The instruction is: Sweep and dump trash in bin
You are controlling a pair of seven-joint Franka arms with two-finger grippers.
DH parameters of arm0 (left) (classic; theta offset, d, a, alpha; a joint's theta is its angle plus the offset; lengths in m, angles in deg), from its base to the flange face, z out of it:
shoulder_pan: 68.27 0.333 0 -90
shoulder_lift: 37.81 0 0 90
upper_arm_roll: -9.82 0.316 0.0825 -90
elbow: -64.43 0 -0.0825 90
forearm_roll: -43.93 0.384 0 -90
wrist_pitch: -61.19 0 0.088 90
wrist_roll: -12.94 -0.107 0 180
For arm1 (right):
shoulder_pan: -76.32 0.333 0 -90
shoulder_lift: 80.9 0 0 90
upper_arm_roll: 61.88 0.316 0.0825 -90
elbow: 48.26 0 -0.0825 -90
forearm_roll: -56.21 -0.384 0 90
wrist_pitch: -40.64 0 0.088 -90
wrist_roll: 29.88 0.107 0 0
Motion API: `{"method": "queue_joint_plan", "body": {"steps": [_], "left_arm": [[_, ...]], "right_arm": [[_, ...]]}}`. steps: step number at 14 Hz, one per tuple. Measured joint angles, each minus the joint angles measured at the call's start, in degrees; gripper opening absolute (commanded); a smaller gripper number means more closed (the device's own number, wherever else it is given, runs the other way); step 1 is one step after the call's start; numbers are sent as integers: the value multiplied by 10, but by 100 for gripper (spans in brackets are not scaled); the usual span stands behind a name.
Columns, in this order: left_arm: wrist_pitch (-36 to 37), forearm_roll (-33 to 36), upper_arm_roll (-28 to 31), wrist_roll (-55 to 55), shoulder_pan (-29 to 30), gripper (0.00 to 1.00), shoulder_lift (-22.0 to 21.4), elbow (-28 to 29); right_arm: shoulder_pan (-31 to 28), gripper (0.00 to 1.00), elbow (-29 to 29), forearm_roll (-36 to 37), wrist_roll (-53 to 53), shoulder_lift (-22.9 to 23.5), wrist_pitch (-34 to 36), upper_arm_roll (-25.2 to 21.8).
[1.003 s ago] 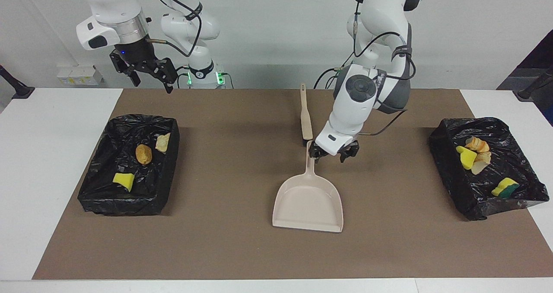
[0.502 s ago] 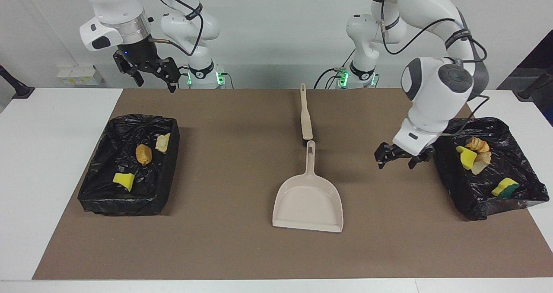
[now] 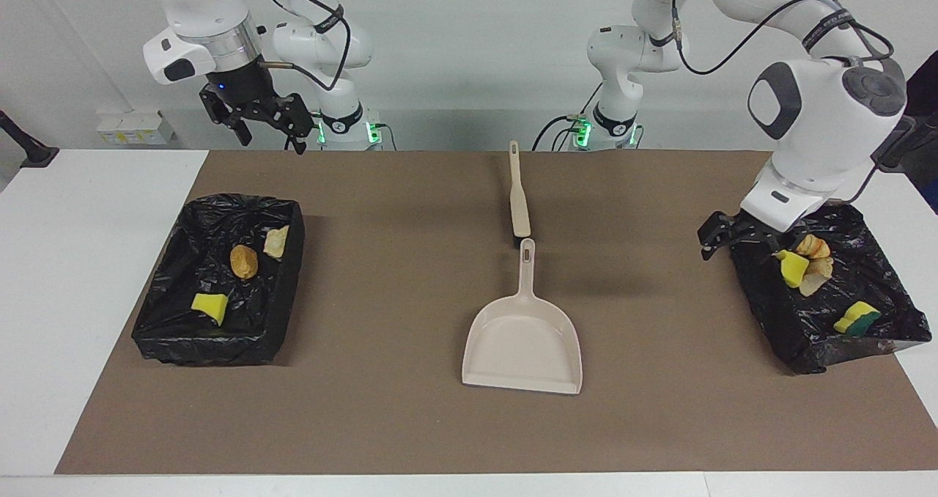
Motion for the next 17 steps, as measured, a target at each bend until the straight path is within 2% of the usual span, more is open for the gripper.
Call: {"method": "queue_joint_plan", "body": {"steps": [3, 13, 17], "left_arm": [[12, 0, -9, -4, -1, 100, -24, 12], [14, 0, -18, -1, -1, 100, -28, 13], [47, 0, -65, 3, 32, 100, -56, 13]], "right_arm": [[-2, 100, 0, 0, 0, 0, 0, -1], [-3, 100, 1, 0, 0, 0, 0, -1], [-3, 100, 1, 0, 0, 0, 0, -1]]}}
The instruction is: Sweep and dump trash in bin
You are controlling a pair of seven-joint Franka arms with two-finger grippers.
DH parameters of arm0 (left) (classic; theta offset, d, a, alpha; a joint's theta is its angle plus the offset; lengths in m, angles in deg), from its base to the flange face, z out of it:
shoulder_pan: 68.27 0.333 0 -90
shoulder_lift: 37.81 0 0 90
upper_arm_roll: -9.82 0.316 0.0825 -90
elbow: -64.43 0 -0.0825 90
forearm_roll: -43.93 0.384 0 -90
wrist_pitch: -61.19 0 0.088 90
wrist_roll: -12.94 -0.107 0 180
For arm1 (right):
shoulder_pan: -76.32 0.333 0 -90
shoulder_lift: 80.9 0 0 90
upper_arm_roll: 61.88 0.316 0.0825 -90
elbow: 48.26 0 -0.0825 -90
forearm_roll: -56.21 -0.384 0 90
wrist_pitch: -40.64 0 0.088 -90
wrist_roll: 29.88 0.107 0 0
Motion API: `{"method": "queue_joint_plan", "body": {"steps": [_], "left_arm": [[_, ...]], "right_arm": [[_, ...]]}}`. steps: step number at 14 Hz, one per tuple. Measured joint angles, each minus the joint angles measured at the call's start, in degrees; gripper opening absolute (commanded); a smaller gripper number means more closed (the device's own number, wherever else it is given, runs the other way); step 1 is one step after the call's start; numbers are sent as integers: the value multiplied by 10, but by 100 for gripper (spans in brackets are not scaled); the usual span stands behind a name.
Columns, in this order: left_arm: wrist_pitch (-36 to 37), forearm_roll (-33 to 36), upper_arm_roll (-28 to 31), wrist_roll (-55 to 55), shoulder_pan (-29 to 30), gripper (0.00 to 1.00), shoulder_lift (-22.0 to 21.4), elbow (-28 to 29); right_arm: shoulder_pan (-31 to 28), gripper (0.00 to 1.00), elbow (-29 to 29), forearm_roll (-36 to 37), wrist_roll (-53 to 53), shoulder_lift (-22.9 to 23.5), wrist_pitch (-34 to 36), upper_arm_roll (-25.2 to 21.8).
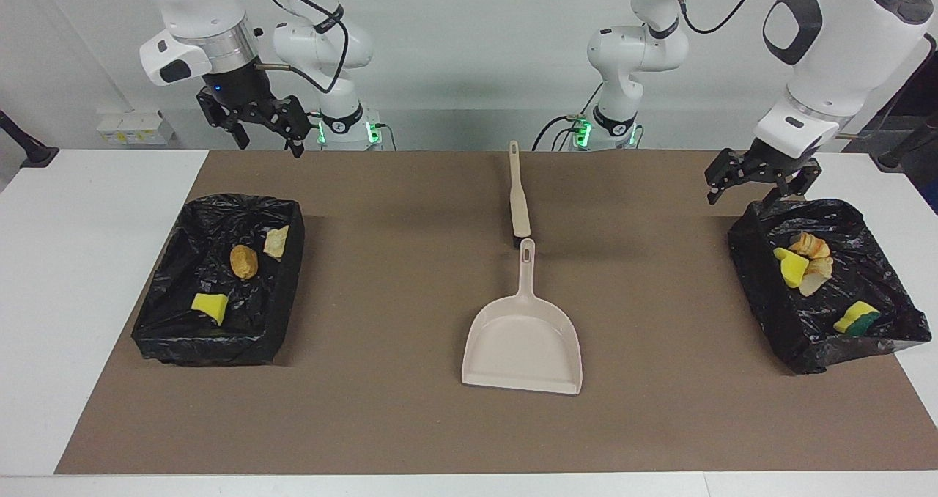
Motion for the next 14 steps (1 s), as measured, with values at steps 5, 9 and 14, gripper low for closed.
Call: {"method": "queue_joint_plan", "body": {"steps": [5, 9, 14], "left_arm": [[39, 10, -9, 22, 0, 100, -33, 21], [40, 15, -10, 25, 6, 100, -49, 36], [56, 15, -15, 25, 6, 100, -50, 25]], "right_arm": [[0, 100, 0, 0, 0, 0, 0, 0], [0, 100, 0, 0, 0, 0, 0, 0], [0, 100, 0, 0, 0, 0, 0, 0]]}}
